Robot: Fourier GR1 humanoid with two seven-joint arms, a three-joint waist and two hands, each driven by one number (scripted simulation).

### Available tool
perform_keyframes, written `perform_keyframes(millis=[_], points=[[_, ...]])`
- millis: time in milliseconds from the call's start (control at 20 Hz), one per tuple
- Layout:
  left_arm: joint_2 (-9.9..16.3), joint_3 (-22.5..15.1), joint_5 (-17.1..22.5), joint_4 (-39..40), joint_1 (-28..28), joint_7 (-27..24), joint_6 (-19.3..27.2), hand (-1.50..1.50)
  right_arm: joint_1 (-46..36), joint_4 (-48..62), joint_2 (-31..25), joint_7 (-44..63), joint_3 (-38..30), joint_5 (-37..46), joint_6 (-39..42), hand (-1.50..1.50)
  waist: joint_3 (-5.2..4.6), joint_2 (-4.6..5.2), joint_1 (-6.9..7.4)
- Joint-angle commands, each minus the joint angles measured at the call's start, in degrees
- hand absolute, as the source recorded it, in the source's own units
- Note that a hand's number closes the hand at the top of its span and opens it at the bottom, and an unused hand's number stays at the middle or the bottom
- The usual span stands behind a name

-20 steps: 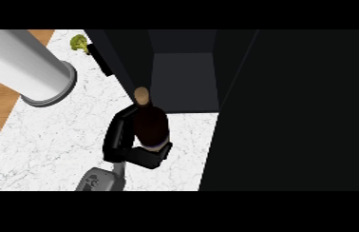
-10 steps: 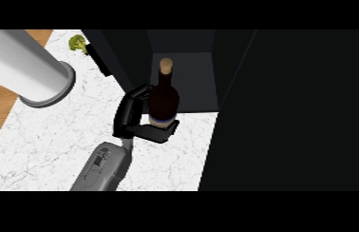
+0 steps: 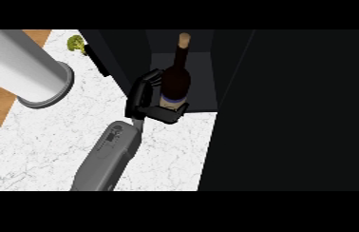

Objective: Pick up the wine, place it into the cabinet and close the cabinet

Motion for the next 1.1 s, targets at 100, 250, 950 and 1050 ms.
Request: perform_keyframes(millis=[100,250,950,1050], points=[[0.00,-1.42,4.75,6.00,-5.75,-1.17,2.10,1.50,6.50,-11.56,-1.83,1.27,1.85,0.42,0.37,-1.50,0.03,-0.09,-0.38],[0.00,0.45,7.41,13.82,-12.54,-2.57,3.05,1.50,5.40,-9.16,-0.73,-1.28,1.89,-1.19,0.74,-1.50,0.03,0.30,-1.43],[0.01,-4.30,10.25,31.60,-22.30,-3.58,8.72,1.50,4.19,-9.02,-1.03,-2.42,0.12,-4.98,2.78,-1.50,-0.01,0.89,-2.73],[0.01,-1.62,11.51,34.00,-26.42,-1.79,8.58,1.50,5.80,-8.44,-0.59,-4.92,2.11,-2.88,2.27,-1.50,-0.01,0.88,-3.18]])
